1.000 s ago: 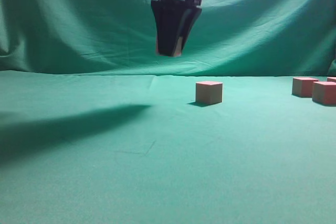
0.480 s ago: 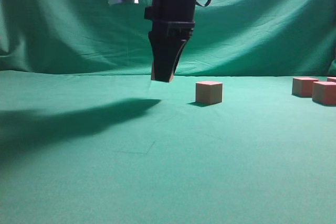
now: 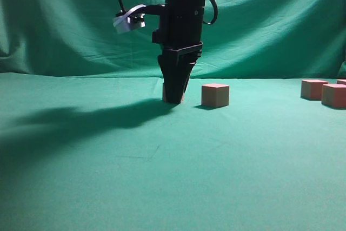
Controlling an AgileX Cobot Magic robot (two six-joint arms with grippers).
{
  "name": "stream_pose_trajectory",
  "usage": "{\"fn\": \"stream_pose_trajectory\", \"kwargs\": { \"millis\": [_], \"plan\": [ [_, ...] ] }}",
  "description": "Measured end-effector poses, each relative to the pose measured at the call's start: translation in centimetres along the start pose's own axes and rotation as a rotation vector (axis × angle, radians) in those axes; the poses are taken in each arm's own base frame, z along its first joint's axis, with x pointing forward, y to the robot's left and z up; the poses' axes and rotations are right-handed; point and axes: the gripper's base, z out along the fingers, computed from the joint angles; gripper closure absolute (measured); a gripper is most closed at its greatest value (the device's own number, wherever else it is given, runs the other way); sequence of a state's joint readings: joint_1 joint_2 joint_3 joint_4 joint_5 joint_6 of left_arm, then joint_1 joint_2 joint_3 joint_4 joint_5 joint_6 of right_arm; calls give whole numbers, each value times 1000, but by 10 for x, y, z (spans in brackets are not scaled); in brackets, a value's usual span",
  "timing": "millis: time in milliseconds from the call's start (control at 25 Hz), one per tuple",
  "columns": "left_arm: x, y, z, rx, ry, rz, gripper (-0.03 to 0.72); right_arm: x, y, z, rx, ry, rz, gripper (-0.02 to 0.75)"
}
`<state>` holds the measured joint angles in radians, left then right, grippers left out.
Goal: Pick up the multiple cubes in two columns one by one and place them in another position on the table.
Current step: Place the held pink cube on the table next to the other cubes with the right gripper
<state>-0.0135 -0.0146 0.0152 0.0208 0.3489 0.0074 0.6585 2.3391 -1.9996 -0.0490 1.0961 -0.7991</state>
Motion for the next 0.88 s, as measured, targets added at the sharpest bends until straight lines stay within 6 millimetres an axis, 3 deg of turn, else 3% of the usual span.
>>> {"fn": "stream_pose_trajectory", "kwargs": {
  "millis": [880],
  "plan": [
    [0,0,0,0,0,0,688,5,-3,0,35,59,-9,473]
  ]
}}
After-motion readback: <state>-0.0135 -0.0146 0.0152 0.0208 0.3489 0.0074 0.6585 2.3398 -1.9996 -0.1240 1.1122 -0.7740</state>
